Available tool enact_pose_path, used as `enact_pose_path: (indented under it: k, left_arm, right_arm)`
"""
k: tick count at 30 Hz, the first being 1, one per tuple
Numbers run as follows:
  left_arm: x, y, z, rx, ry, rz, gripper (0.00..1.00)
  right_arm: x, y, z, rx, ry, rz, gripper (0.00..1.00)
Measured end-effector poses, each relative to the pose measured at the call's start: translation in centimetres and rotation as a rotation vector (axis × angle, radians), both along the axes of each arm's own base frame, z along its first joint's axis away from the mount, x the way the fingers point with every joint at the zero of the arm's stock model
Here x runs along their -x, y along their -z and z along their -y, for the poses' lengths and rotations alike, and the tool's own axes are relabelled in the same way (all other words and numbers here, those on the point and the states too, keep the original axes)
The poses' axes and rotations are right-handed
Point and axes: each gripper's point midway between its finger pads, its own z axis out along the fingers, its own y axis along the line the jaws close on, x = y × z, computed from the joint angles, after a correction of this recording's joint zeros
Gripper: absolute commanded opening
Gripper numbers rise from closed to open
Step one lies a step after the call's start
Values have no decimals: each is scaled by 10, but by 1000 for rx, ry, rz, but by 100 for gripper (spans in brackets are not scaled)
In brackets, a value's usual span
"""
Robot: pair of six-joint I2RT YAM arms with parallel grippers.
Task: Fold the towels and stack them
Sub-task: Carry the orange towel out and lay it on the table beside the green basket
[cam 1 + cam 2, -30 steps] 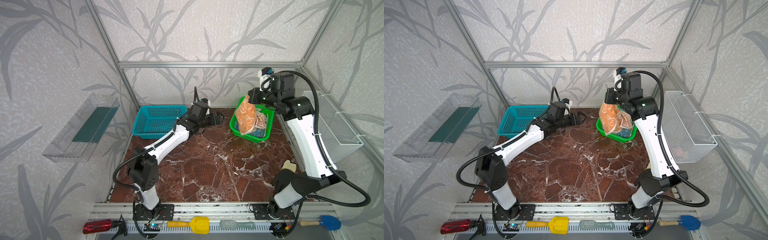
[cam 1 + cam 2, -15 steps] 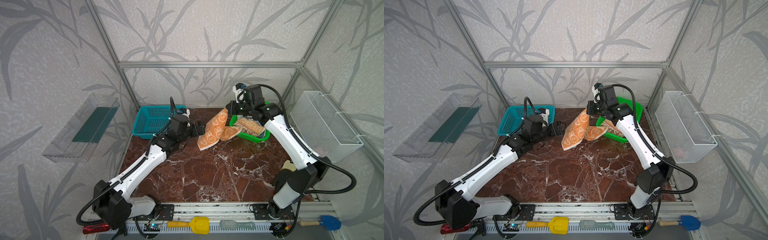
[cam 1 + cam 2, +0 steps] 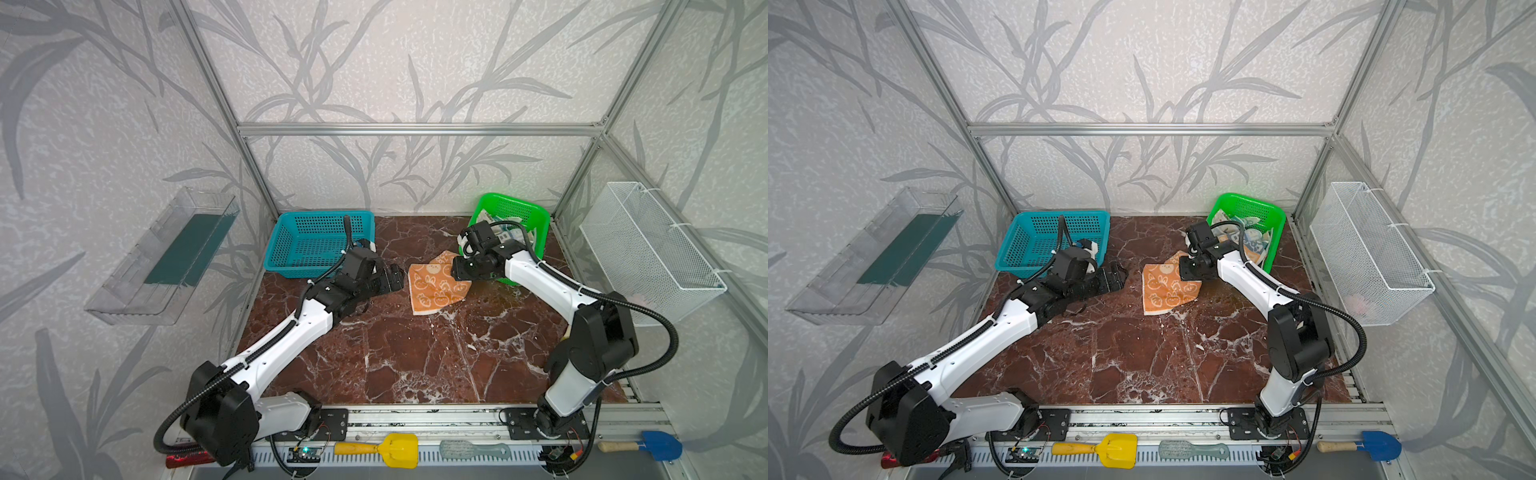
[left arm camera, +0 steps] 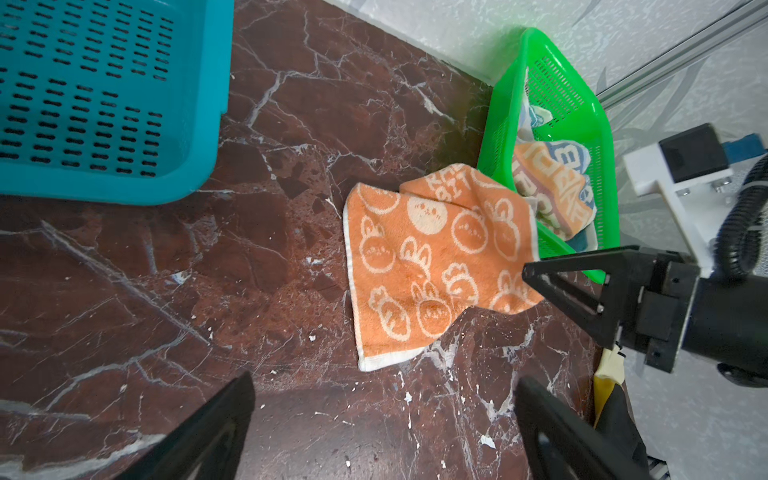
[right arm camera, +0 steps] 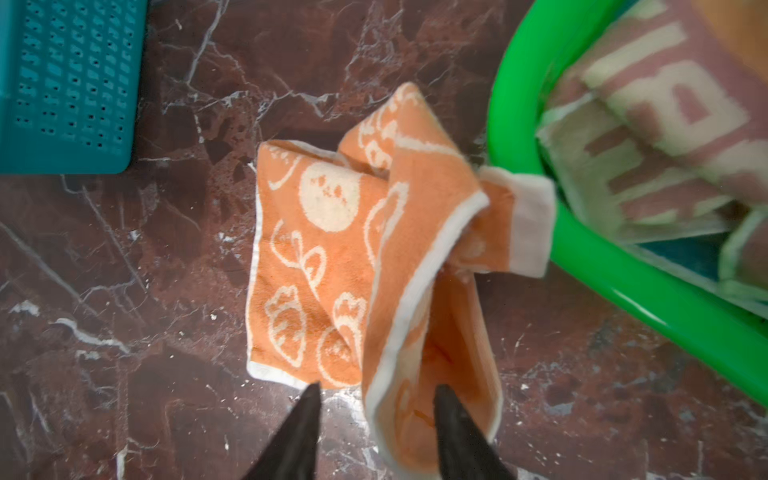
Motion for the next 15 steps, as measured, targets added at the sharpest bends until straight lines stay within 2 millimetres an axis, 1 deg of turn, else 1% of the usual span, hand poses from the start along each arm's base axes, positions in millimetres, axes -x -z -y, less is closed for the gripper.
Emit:
enact_pose_path:
  k: [2, 4, 6, 8, 10, 12, 14, 15]
  left_arm:
    - [2, 4, -2, -7, -2, -14, 99]
    - [3, 4, -3, -10, -5, -15, 99]
    - [4, 4, -7, -18, -14, -24, 99]
    - [4, 4, -12, -21, -27, -41, 99]
    - [-1, 0, -23, -5, -61, -51, 99]
    - [-3, -3, -36, 9, -98, -56, 99]
    - [-3, -8, -48, 18, -128, -52, 99]
    - [-2, -11, -50, 24, -133, -48, 99]
  right_arm:
    - [3, -4, 3, 22, -1, 26, 88]
    - [14, -10, -4, 35, -29, 50, 92]
    - [27, -16, -21, 35, -80, 75, 93]
    - [39, -18, -44, 20, -142, 103, 91]
    - [52, -12, -64, 20, -197, 114, 90]
    - [65, -1, -78, 39, -246, 101, 87]
    - [72, 14, -91, 62, -289, 85, 82]
    - [74, 21, -96, 73, -304, 75, 80]
